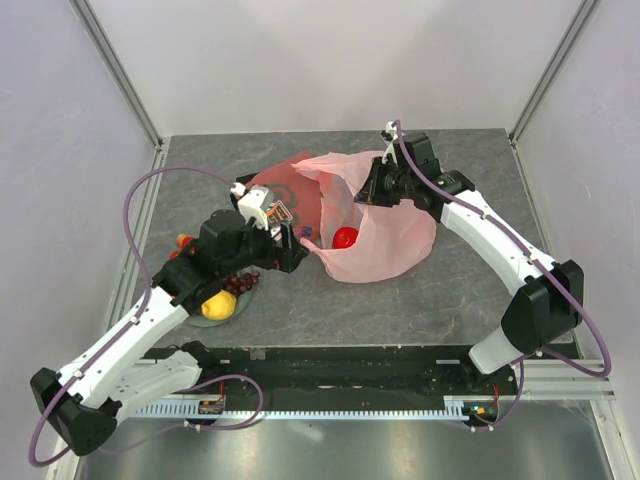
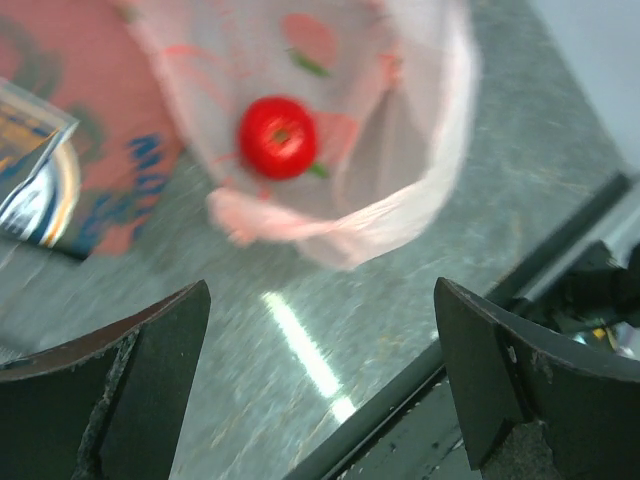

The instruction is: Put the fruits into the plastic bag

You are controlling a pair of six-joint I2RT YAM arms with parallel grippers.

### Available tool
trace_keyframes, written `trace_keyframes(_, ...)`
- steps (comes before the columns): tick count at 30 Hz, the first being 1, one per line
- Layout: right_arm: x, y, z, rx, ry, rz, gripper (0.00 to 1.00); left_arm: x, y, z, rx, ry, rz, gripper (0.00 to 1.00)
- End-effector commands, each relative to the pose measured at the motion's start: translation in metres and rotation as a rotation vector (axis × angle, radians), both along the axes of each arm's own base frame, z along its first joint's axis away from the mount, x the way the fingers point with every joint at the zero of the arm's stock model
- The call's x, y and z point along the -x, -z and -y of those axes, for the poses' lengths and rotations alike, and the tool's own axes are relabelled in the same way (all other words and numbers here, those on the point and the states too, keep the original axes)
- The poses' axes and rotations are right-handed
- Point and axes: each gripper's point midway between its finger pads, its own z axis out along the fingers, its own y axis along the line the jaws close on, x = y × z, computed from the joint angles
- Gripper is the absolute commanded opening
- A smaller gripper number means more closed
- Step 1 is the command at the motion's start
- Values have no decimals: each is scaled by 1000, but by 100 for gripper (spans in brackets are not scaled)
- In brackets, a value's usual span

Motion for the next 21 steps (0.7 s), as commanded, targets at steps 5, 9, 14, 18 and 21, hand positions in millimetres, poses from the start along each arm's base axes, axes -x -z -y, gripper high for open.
trace_keyframes(5, -5, -6, -1, -16, -3, 24, 2, 6, 58, -103, -100, -532, -301, 99)
trace_keyframes(9, -5, -5, -1, -12, -2, 25, 2, 24, 69, -138, -106, -717, -413, 99)
trace_keyframes(14, -7, -3, -1, -13, -3, 23, 2, 54, 78, -171, -210, -833, -478, 99)
trace_keyframes(18, -9, -1, -3, -20, -6, 16, 2, 67, 97, -178, -257, -865, -558, 99)
trace_keyframes(21, -10, -2, -3, -19, -4, 19, 1, 72, 99, -185, -255, -922, -593, 99)
